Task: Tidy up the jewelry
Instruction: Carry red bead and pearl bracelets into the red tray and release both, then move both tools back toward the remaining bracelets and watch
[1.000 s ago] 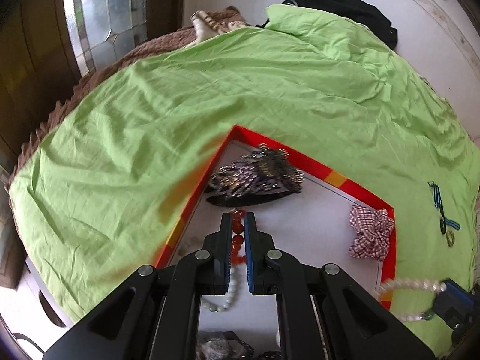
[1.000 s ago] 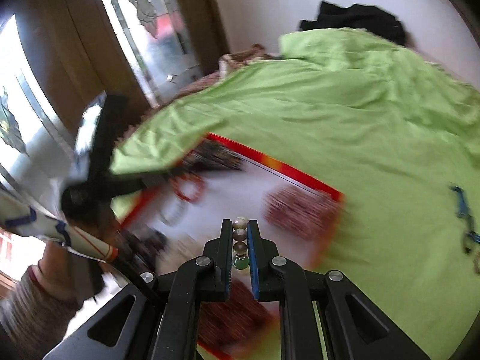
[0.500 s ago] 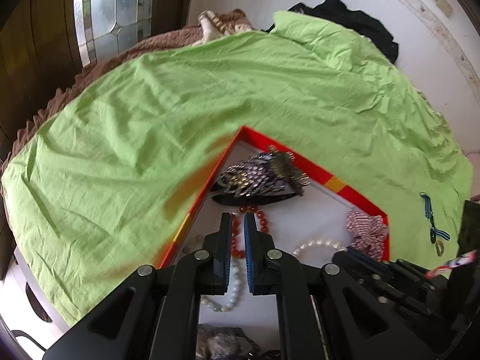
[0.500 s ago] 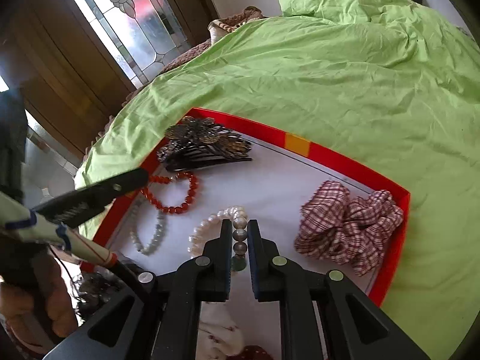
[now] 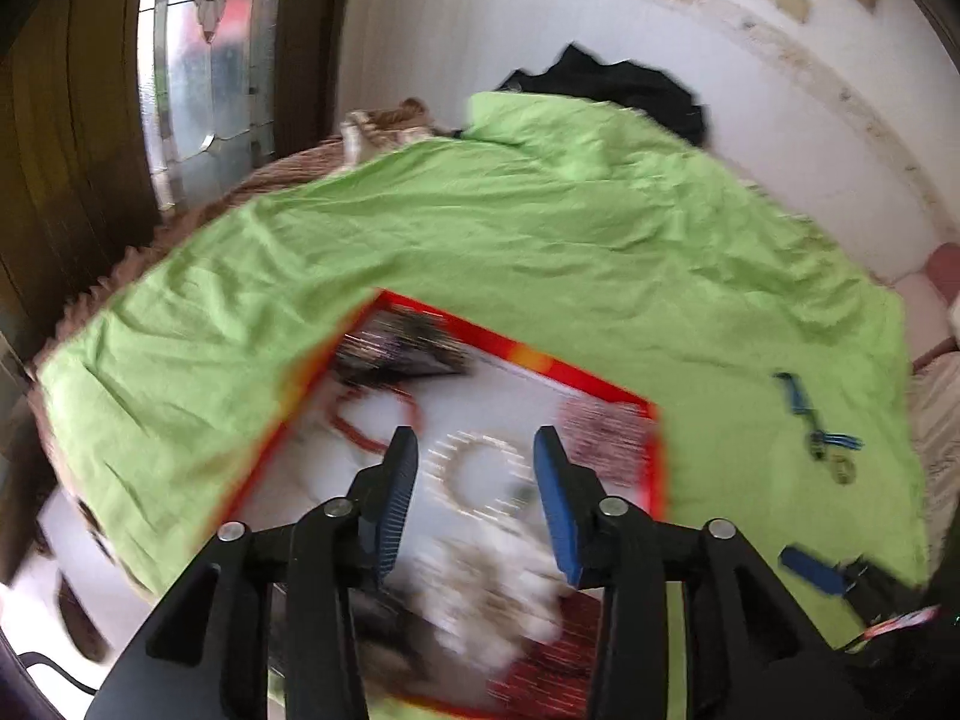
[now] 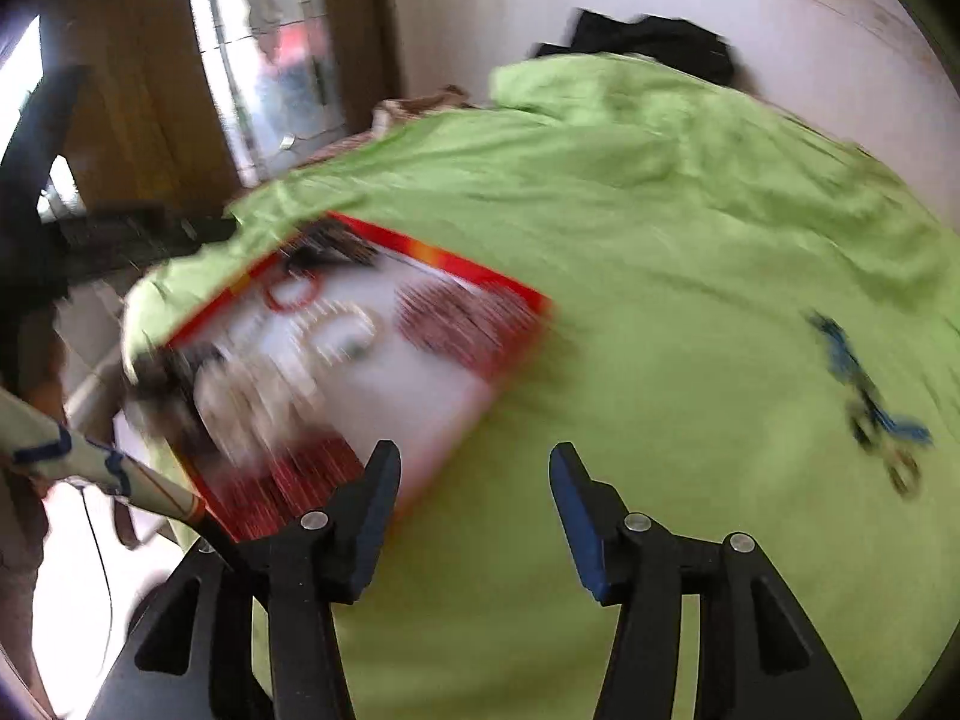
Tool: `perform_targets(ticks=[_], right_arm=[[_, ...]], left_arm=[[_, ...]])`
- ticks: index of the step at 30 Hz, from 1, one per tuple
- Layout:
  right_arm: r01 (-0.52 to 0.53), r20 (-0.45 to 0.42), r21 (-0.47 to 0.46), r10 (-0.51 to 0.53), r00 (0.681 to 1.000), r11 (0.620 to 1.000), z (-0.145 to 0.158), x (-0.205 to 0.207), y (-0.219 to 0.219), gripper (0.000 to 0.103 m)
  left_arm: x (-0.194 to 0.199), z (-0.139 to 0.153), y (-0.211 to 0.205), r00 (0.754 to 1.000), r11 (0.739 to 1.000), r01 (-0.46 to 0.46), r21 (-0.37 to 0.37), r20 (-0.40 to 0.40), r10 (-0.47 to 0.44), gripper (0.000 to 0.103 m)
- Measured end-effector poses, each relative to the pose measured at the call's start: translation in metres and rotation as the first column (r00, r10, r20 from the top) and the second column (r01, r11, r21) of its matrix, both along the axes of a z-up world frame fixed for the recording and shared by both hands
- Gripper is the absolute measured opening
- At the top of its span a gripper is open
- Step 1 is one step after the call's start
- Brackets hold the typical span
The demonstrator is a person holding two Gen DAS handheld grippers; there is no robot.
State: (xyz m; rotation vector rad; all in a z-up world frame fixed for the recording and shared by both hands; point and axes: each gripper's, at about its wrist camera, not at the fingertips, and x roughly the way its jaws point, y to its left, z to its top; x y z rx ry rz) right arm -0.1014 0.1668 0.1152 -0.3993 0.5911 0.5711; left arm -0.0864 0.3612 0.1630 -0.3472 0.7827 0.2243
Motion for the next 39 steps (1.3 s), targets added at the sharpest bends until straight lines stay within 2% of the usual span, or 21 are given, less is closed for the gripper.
perform_targets(ticks=[6,10,15,17,24,29,34,39], right_arm=[[0.189,-0.079,0.096,-0.181,0.98,0.977,-0.021,-0.019,-0.121,0.056],[0.282,-0.073,0.118,-0.275,0.959,0.952,-0.028,-0.036,-0.183,0.056],[0.361,-0.069,0.185,-0.355,0.932,0.914,-0.023,-0.055,-0.244,0.056],[0.388,-0.069,0.208,-0.382,0.921,0.898,-0.02,-0.058,-0.265,0.056],[0.447,-0.096,0.272,-0.438,0.894,0.852,-0.023,-0.063,-0.321,0.056],[0.469,-0.119,0.285,-0.455,0.883,0.836,-0.028,-0.058,-0.343,0.056],[0.478,-0.143,0.263,-0.456,0.878,0.838,-0.035,-0.049,-0.356,0.057],[0.469,-0.175,0.247,-0.436,0.882,0.848,-0.038,-0.032,-0.358,0.057]], left_arm=[[-0.009,-0.004,-0.108,0.993,0.992,0.122,-0.037,0.007,-0.122,0.045],[-0.014,-0.012,-0.183,0.976,0.974,0.217,-0.064,-0.002,-0.218,0.045],[-0.021,-0.017,-0.263,0.948,0.946,0.319,0.059,-0.035,-0.317,0.045],[-0.024,-0.015,-0.284,0.938,0.934,0.348,0.084,-0.046,-0.345,0.045],[-0.026,-0.005,-0.333,0.927,0.917,0.375,0.137,-0.045,-0.373,0.048],[-0.017,-0.006,-0.353,0.928,0.914,0.373,0.156,-0.053,-0.37,0.05],[-0.008,-0.015,-0.362,0.933,0.922,0.36,0.146,-0.067,-0.354,0.05],[-0.01,-0.025,-0.355,0.958,0.948,0.287,0.14,-0.058,-0.281,0.05]])
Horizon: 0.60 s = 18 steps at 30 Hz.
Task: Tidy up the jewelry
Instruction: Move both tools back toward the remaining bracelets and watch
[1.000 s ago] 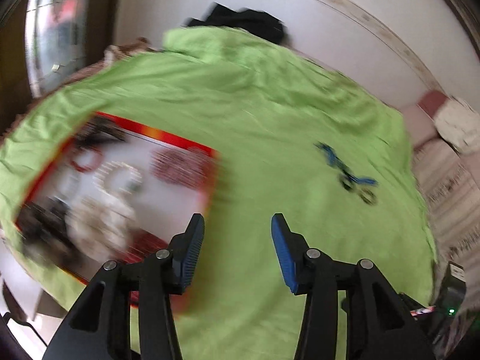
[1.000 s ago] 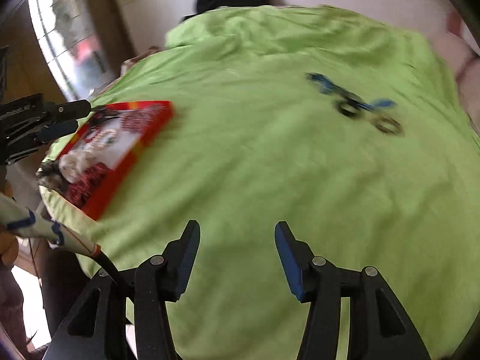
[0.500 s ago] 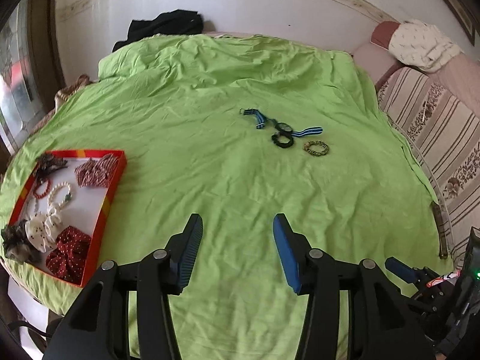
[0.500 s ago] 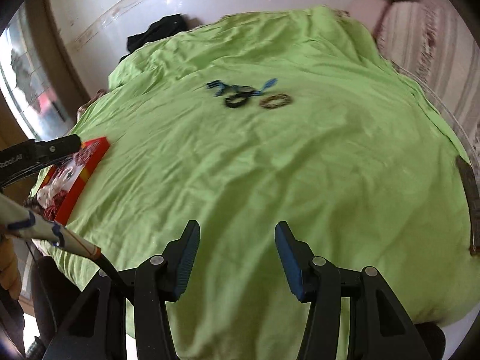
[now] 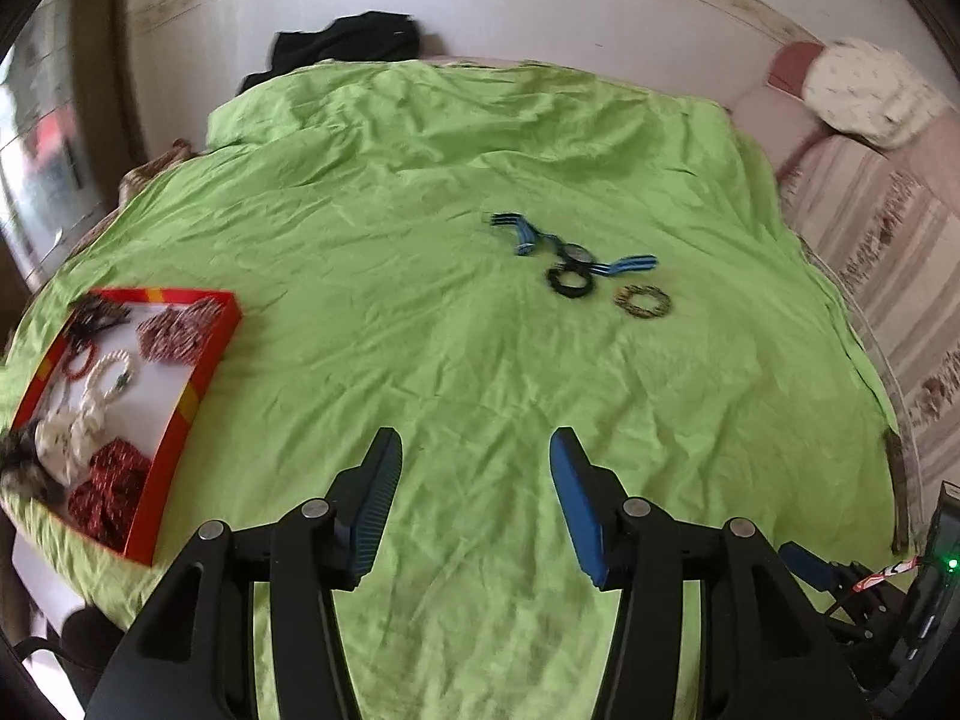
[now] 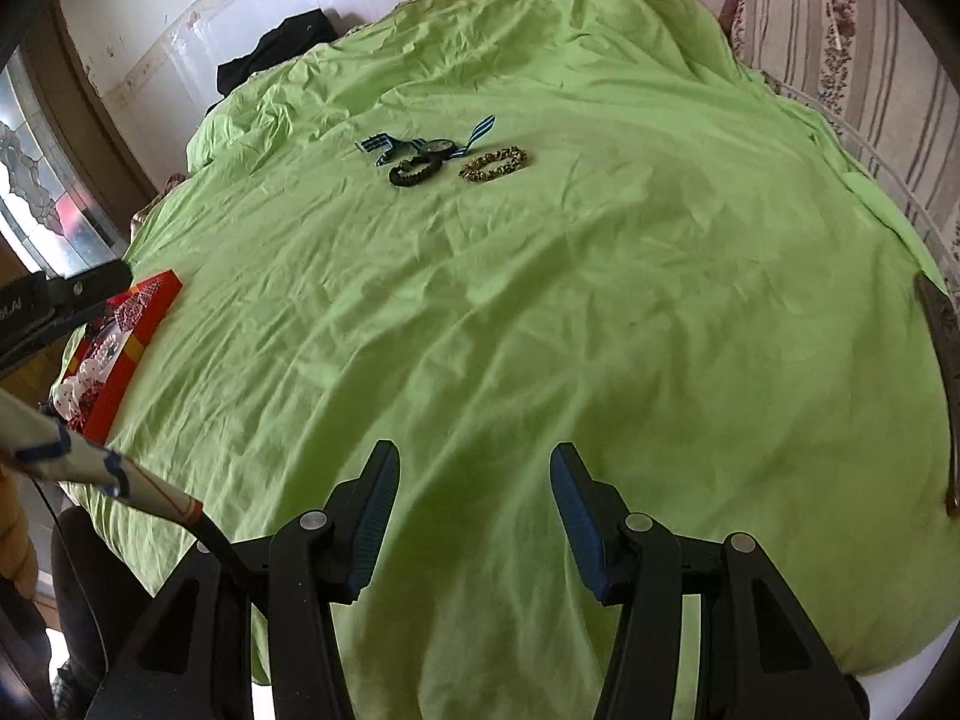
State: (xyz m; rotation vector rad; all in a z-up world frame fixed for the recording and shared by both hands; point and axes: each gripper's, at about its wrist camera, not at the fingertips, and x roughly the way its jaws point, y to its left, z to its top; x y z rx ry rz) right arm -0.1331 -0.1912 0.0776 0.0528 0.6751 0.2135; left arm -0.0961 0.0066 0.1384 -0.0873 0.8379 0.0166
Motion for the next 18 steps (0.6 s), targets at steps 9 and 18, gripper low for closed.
perform_targets(ticks=[9,18], right_arm=[[-0.034,0.015,0.018,0.033,0.999,0.999,0.014,0.032,0.004,0.057],[0.059,0.063,0.04,-0.061,0.996,0.997,0.034,0.073,-0.029,0.057]], left_arm=[[-0.001,-0.015,0.024,0.993,0.994,-0.11,-0.008,-0.032,0.11,0.051],[0.054,-0.016,0.021,0.997,1.0,-0.007,0.015,-0.079,0.008,0.052]])
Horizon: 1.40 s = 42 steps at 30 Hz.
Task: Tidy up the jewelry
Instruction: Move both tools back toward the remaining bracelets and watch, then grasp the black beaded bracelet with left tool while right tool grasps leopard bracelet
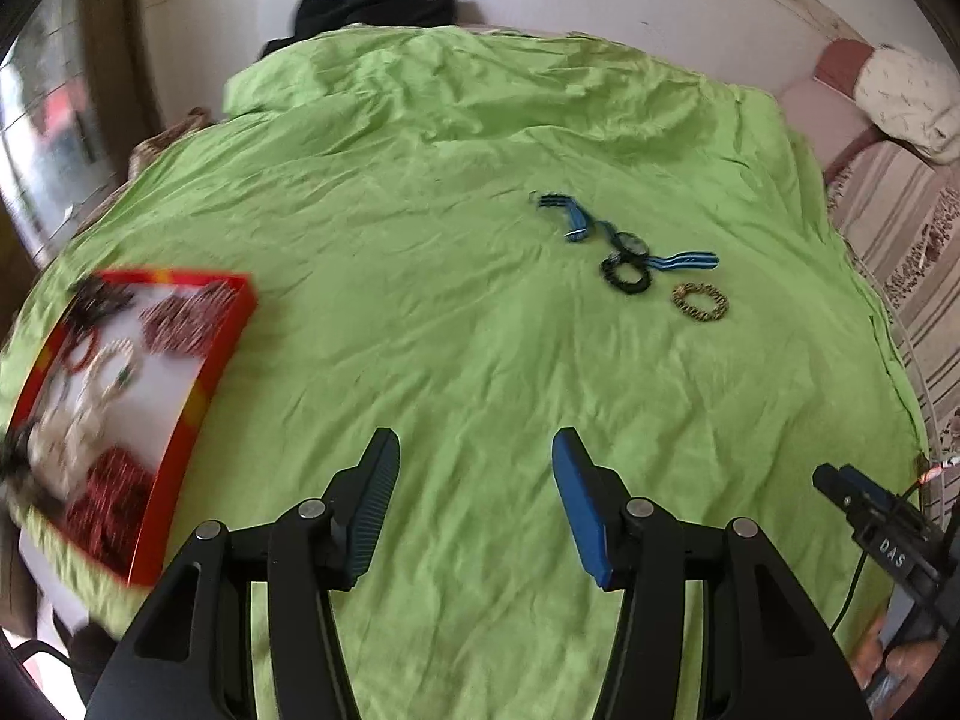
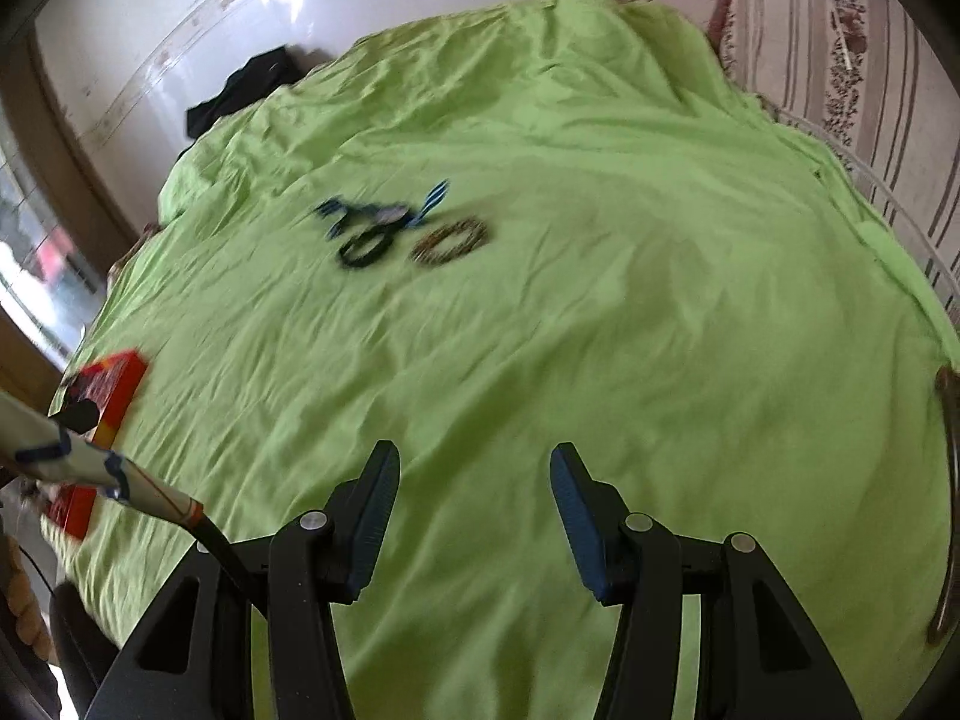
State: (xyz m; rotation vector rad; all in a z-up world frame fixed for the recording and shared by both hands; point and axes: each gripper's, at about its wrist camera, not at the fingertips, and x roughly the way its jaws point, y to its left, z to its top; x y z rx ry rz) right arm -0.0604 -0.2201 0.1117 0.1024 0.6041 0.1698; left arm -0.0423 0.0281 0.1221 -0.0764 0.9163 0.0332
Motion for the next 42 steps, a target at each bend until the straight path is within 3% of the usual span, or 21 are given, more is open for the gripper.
perform_targets(ticks=[3,6,9,15,21,24,26,28,29,30,31,32,35,42], right_arm=[[0.012,0.0,0.033,-0.012,1.0,0.999,0.007,0.023,-0.007,0.057],[-0.001,-0.005,0.064,0.002,1.0,0.998,0.014,0.053,-0.007,0.057],[-0.005,-0.003,0.064,0.005,1.0,0.998,0.022,0.085,-0.003,0.057],[-0.026,-0.019,0.061,0.028,0.999,0.998,0.027,0.154,0.009,0.057],[-0.041,-0.055,0.101,0.047,0.997,0.994,0.015,0.197,0.013,0.057],[-0.05,-0.047,0.087,0.054,0.997,0.995,0.01,0.209,0.02,0.056],[-0.046,-0.037,0.061,0.049,0.998,0.997,0.009,0.213,0.024,0.048],[-0.032,-0.036,0.026,0.033,0.999,0.999,0.007,0.217,0.028,0.028],[-0.027,-0.034,0.017,0.027,0.999,1.0,0.006,0.216,0.028,0.023],[-0.028,-0.032,0.014,0.028,0.999,1.0,0.005,0.216,0.028,0.015],[-0.034,-0.035,0.02,0.035,0.999,0.999,0.006,0.215,0.026,0.01],[-0.04,-0.039,0.031,0.041,0.998,0.999,0.007,0.213,0.023,0.01],[-0.05,-0.041,0.048,0.052,0.998,0.998,0.012,0.198,0.017,0.009],[-0.07,-0.011,0.029,0.07,0.997,0.997,0.03,0.14,0.013,0.009]], left_arm=[[0.036,-0.003,-0.014,0.996,0.996,0.088,0.011,-0.008,-0.088,0.052],[0.076,-0.011,-0.028,0.986,0.986,0.167,-0.024,-0.023,-0.167,0.052],[0.121,-0.025,-0.044,0.97,0.968,0.234,-0.085,-0.049,-0.239,0.041],[0.199,-0.068,-0.065,0.956,0.956,0.253,-0.148,-0.114,-0.27,0.04],[0.246,-0.103,-0.077,0.95,0.95,0.251,-0.184,-0.144,-0.278,0.04],[0.255,-0.109,-0.083,0.95,0.95,0.263,-0.17,-0.124,-0.286,0.04],[0.256,-0.11,-0.091,0.952,0.951,0.27,-0.15,-0.108,-0.287,0.04],[0.255,-0.113,-0.098,0.956,0.958,0.265,-0.111,-0.097,-0.276,0.04],[0.252,-0.114,-0.104,0.958,0.961,0.268,-0.068,-0.089,-0.273,0.04],[0.249,-0.114,-0.107,0.958,0.961,0.272,-0.04,-0.085,-0.274,0.034],[0.246,-0.113,-0.11,0.957,0.961,0.277,-0.018,-0.085,-0.278,0.019],[0.245,-0.112,-0.11,0.956,0.96,0.281,-0.015,-0.09,-0.281,0.013],[0.236,-0.095,-0.104,0.953,0.957,0.281,-0.078,-0.099,-0.288,0.013],[0.185,-0.027,-0.075,0.956,0.951,0.291,-0.103,-0.018,-0.294,0.013]])
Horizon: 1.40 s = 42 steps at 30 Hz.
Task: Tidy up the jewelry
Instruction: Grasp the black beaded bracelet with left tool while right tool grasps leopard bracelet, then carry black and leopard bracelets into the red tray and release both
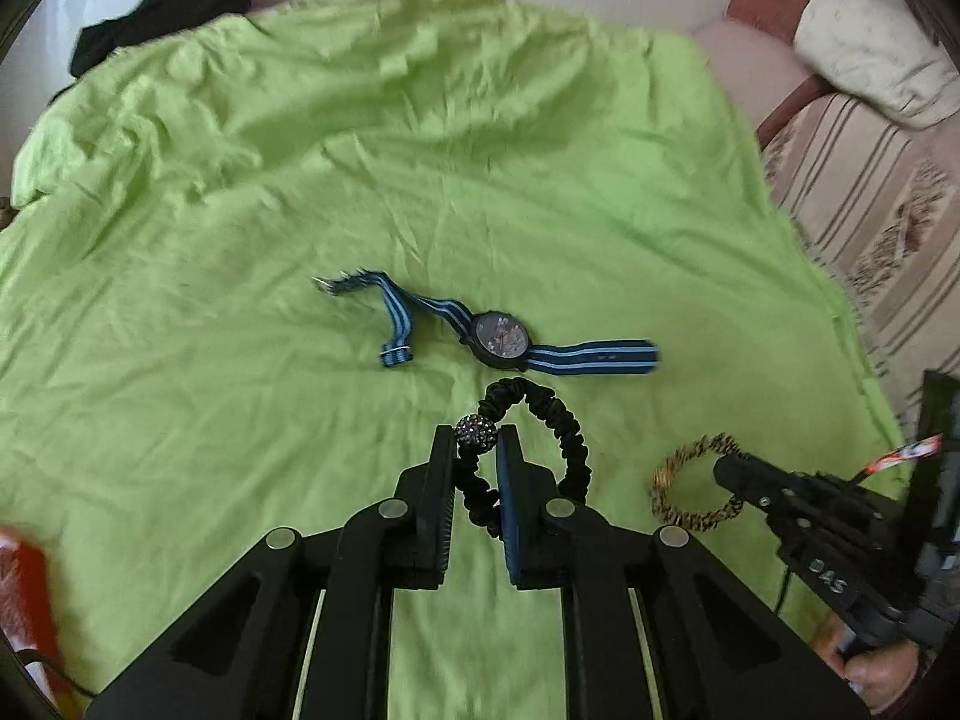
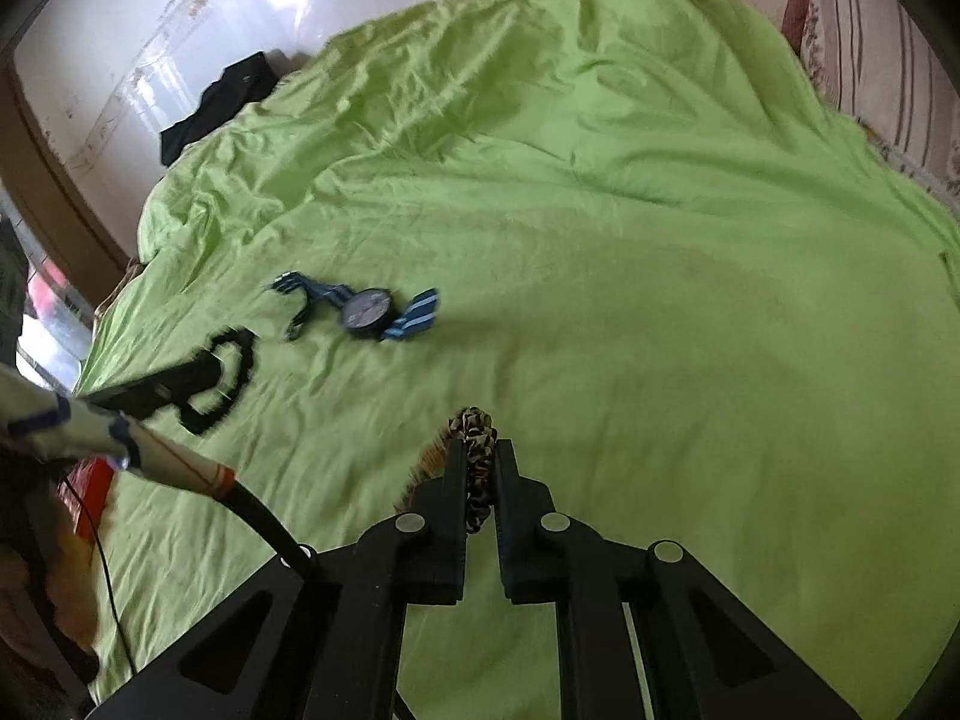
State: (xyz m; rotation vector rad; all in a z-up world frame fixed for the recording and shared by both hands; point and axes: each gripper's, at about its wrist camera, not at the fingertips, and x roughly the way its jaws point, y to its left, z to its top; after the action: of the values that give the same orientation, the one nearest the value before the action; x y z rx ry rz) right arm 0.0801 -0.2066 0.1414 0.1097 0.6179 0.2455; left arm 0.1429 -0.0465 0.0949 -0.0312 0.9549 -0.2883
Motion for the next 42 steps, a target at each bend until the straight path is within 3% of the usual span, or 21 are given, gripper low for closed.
perform_targets(ticks=[4,14,21,29,42], right_arm=[[-0.011,0.022,-0.03,0.012,1.0,0.999,0.009,-0.034,0.007,0.009],[-0.028,0.085,-0.029,0.03,0.996,0.999,0.026,-0.127,0.023,0.009],[-0.052,0.099,-0.026,0.055,0.994,0.998,0.022,-0.182,0.039,0.009],[-0.074,0.105,-0.037,0.078,0.991,0.997,0.013,-0.22,0.062,0.009],[-0.067,0.089,-0.049,0.071,0.994,0.997,0.004,-0.24,0.076,0.009]], left_arm=[[-0.041,0.033,0.021,1.0,0.999,-0.011,-0.037,0.027,0.012,0.013],[-0.144,0.072,0.075,0.989,0.984,-0.134,-0.114,0.039,0.139,0.013],[-0.217,0.102,0.078,0.964,0.979,-0.198,0.037,0.191,0.188,0.013],[-0.263,0.113,0.082,0.938,0.956,-0.246,0.156,0.285,0.195,0.013],[-0.286,0.111,0.101,0.933,0.949,-0.272,0.16,0.287,0.219,0.013]])
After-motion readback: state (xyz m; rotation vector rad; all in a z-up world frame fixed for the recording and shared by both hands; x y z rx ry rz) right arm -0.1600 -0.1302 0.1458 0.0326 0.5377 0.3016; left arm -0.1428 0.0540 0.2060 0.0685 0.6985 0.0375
